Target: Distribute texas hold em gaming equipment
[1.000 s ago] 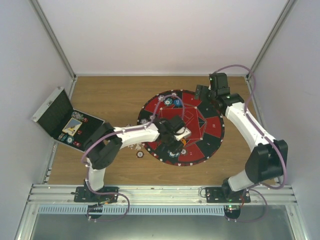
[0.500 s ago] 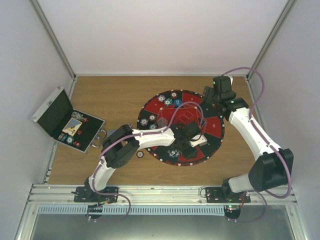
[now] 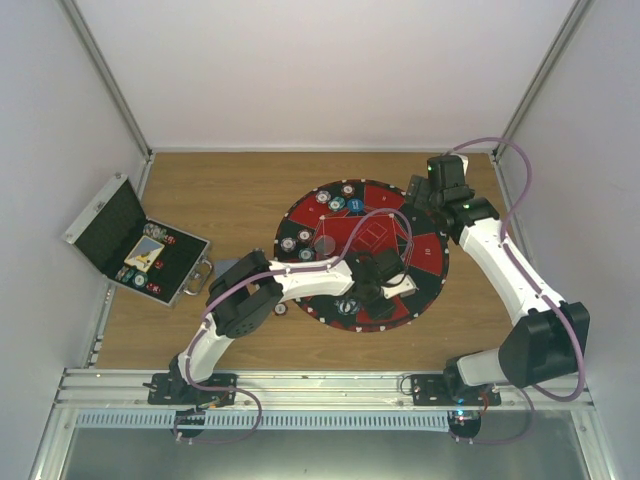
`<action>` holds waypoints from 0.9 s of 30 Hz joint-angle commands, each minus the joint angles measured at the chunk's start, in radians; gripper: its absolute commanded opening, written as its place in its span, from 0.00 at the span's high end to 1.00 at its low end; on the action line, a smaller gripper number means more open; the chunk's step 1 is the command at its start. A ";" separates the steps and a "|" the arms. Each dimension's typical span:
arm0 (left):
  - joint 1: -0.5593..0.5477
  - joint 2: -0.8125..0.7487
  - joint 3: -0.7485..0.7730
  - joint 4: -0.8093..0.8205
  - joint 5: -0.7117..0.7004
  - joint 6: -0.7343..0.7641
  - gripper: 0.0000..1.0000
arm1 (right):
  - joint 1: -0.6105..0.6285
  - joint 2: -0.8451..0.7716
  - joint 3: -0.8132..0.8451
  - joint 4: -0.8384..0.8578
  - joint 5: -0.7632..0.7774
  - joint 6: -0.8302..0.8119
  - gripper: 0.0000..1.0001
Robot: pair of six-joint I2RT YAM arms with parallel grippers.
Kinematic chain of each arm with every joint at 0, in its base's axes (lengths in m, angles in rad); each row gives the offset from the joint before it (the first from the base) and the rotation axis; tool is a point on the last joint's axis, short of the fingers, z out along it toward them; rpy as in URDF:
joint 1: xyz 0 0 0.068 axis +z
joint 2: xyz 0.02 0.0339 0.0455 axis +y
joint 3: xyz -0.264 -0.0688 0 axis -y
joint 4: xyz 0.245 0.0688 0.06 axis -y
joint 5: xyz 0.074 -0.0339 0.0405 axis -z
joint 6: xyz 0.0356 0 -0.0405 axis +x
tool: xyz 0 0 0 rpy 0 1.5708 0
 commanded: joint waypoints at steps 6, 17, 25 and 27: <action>-0.021 0.006 0.006 -0.015 -0.024 0.019 0.52 | -0.006 -0.016 -0.006 0.000 0.009 0.021 0.01; -0.023 -0.002 0.020 -0.017 -0.018 0.028 0.47 | -0.008 -0.015 -0.007 0.002 0.007 0.020 0.00; 0.014 -0.083 0.115 -0.069 -0.036 -0.044 0.41 | -0.011 -0.028 0.048 0.005 0.000 -0.002 0.00; 0.036 -0.133 0.113 -0.066 -0.038 -0.074 0.38 | -0.011 -0.032 0.069 0.007 0.000 -0.015 0.00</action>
